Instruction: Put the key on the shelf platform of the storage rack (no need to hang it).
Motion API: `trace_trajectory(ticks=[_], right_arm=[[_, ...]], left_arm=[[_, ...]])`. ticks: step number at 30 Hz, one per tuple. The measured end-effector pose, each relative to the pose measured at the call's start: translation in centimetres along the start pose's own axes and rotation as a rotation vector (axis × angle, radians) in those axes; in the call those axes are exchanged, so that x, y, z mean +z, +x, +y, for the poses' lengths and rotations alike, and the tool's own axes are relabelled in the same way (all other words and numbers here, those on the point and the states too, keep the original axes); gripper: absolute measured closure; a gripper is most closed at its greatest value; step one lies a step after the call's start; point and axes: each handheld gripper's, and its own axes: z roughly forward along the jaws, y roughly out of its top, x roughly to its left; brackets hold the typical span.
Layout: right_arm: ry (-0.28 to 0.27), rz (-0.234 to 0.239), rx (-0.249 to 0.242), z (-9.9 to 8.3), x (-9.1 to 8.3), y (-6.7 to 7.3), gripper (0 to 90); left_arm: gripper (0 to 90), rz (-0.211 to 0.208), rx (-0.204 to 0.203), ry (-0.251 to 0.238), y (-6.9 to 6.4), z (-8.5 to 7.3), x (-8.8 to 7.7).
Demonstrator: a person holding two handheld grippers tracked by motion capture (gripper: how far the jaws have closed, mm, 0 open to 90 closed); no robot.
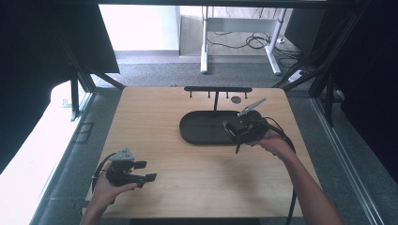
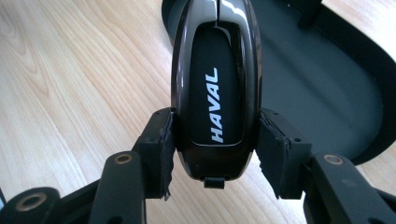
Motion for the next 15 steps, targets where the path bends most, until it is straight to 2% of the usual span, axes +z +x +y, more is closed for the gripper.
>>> trace_trajectory(ticks=[15], right_arm=[[-0.015, -0.005, -0.001, 1.5, 0.1, -0.8, 49.7]], left_arm=[[29.9, -0.001, -0.003, -0.002, 0.0, 0.0, 0.0]])
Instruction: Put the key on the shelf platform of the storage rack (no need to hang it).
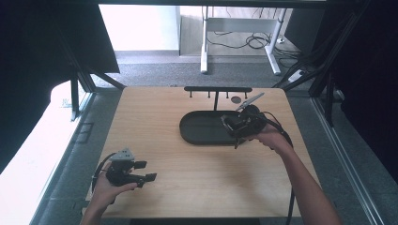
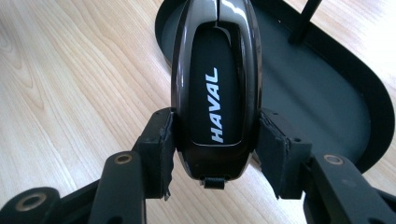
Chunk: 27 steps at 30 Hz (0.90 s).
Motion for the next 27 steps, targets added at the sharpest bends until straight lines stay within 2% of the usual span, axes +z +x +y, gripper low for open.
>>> trace_trajectory(ticks=[15, 24, 27], right_arm=[[-0.003, -0.01, 0.007, 1.3, 0.3, -0.8, 49.7], [-0.029, -0.008, 0.017, 2.2, 0.4, -1.6, 49.7], [-0.019, -0.019, 0.007, 2.5, 0.5, -1.8, 49.7]], left_arm=[[29.9, -0.001, 0.0, 0.001, 0.1, 0.0, -0.1], [29.9, -0.001, 0.0, -0.001, 0.1, 0.0, -0.1], [29.9, 0.0, 0.001, -0.001, 0.1, 0.0, -0.1]])
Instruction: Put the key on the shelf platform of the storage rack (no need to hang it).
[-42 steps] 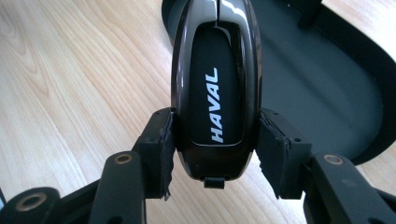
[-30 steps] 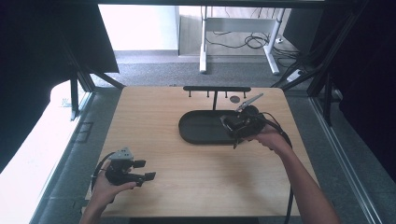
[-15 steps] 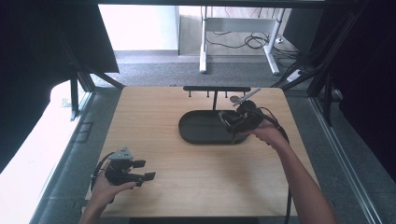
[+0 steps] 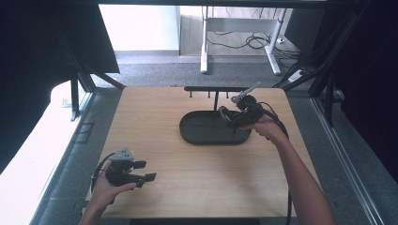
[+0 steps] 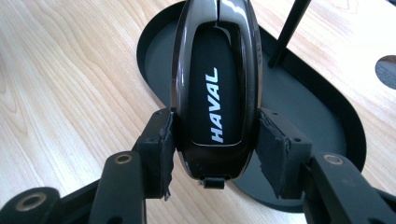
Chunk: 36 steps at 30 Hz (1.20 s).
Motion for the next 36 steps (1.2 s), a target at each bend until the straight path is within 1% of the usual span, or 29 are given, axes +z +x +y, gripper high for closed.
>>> trace_trajectory(ticks=[8, 12, 14, 18, 24, 32, 36], right_arm=[[-0.002, -0.01, 0.002, 0.8, 0.6, -0.7, 49.7], [-0.005, -0.006, 0.014, 1.0, 1.3, -1.1, 49.7], [0.0, -0.01, 0.011, 1.0, 1.8, -1.4, 49.7], [0.008, -0.014, 0.022, 1.0, 2.5, -1.9, 49.7], [0.014, -0.023, 0.025, 1.0, 3.5, -2.4, 49.7], [0.026, -0.033, 0.014, 1.2, 4.9, -2.5, 49.7], [0.037, -0.045, 0.002, 1.2, 5.6, -2.4, 49.7]], left_arm=[[29.9, 0.001, 0.001, -0.001, 0.1, 0.0, -0.1], [29.9, 0.002, -0.001, 0.001, 0.1, -0.1, -0.1], [29.9, 0.002, -0.001, 0.002, 0.1, -0.1, 0.0], [29.9, 0.002, 0.0, 0.004, 0.1, -0.1, 0.0], [29.9, 0.003, 0.0, 0.005, 0.2, -0.1, 0.0], [29.9, 0.004, -0.003, 0.003, 0.2, -0.1, -0.1], [29.9, 0.006, -0.003, 0.002, 0.3, -0.1, -0.2]])
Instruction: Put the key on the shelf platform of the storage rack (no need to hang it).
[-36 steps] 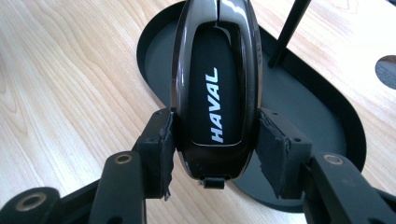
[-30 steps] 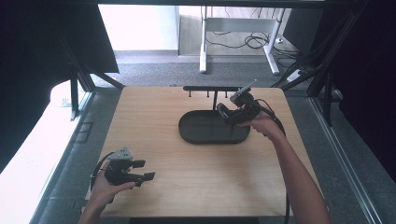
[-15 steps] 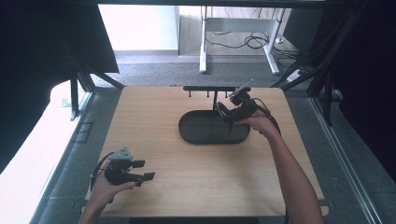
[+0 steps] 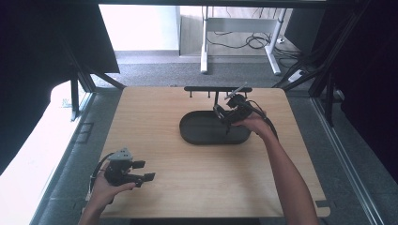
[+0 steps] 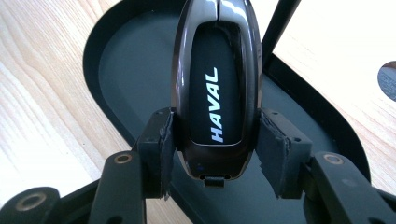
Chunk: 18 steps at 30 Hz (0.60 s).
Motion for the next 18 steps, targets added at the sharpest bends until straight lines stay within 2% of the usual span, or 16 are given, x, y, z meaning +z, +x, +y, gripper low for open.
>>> trace_trajectory(ticks=[11, 18], right_arm=[[0.032, -0.017, -0.02, -0.1, 2.2, 1.0, 49.7], [0.031, -0.019, -0.021, -0.3, 2.9, 1.2, 49.6]], left_arm=[[29.9, 0.003, 0.002, 0.001, 0.0, 0.0, -0.1], [29.9, 0.003, 0.002, 0.002, 0.0, 0.0, 0.0]])
